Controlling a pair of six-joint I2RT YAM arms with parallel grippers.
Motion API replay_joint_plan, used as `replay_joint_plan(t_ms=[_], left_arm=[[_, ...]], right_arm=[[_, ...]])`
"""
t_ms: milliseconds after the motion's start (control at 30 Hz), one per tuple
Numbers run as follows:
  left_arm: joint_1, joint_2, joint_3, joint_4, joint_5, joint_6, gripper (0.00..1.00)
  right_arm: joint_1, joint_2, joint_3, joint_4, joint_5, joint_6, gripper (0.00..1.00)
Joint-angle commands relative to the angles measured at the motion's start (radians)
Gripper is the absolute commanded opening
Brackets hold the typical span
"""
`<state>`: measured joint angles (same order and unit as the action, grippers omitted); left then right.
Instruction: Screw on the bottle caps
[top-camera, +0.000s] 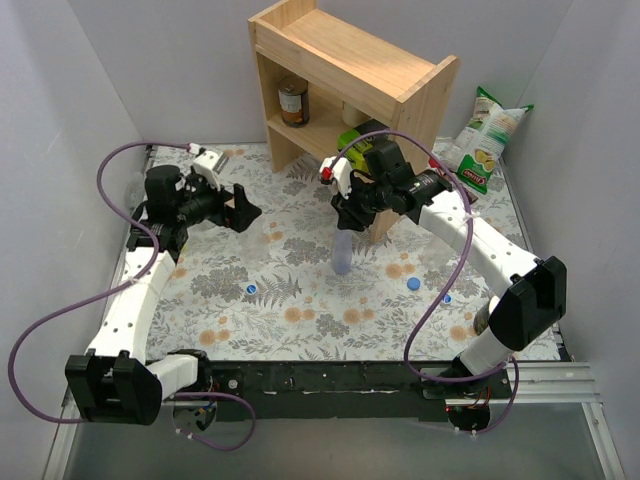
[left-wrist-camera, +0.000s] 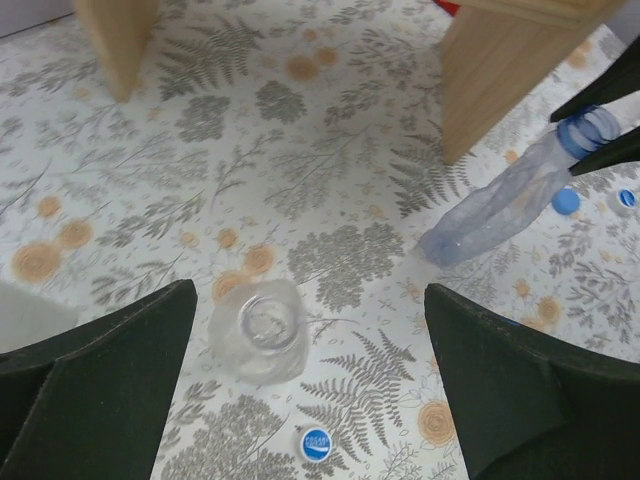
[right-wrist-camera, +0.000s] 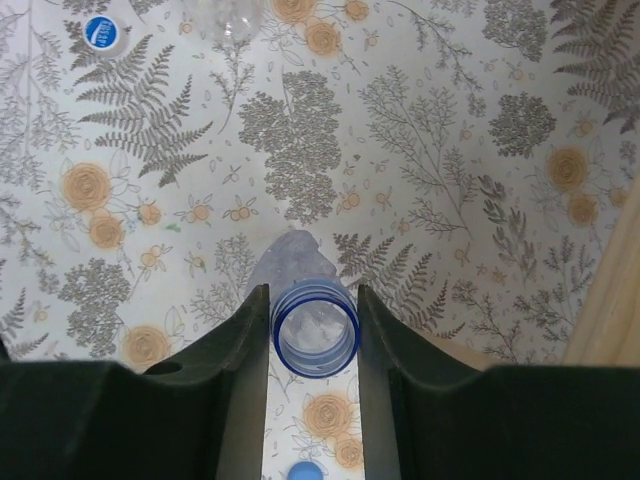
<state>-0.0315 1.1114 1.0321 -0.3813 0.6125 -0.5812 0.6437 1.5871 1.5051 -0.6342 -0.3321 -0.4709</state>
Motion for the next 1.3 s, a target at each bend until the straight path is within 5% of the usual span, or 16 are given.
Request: replay_joint_plan(t_ms=[0, 267, 467, 967, 1267], left_arm=[[-0.126, 0.047, 0.088, 0.019, 0.070, 0.085, 0.98], [-0.340, 0.085, 0.056, 0.031, 0.066, 0.233, 0.98], [-0.409, 0.102, -0.021, 0.156, 0.128, 0.225, 0.98], [-0.551, 0.258, 0.017, 0.203, 0.205, 0.195, 0.98], [-0.551, 0.271, 0.022, 0.220, 0.234, 0.185, 0.73]], right_arm=[[0.005, -0.056, 0.137, -0.114, -0.081, 0.002, 0.13], [0.005, -0.085, 0.325, -0.226, -0.131, 0.086, 0.05], [0.005, -0.130, 0.314, -0.193, -0.263, 0.133, 0.01], [0.005, -0.102, 0.374, -0.148, -0.274, 0.176, 0.01], [0.004, -0.121, 0.325, -0.142, -0.268, 0.193, 0.01]])
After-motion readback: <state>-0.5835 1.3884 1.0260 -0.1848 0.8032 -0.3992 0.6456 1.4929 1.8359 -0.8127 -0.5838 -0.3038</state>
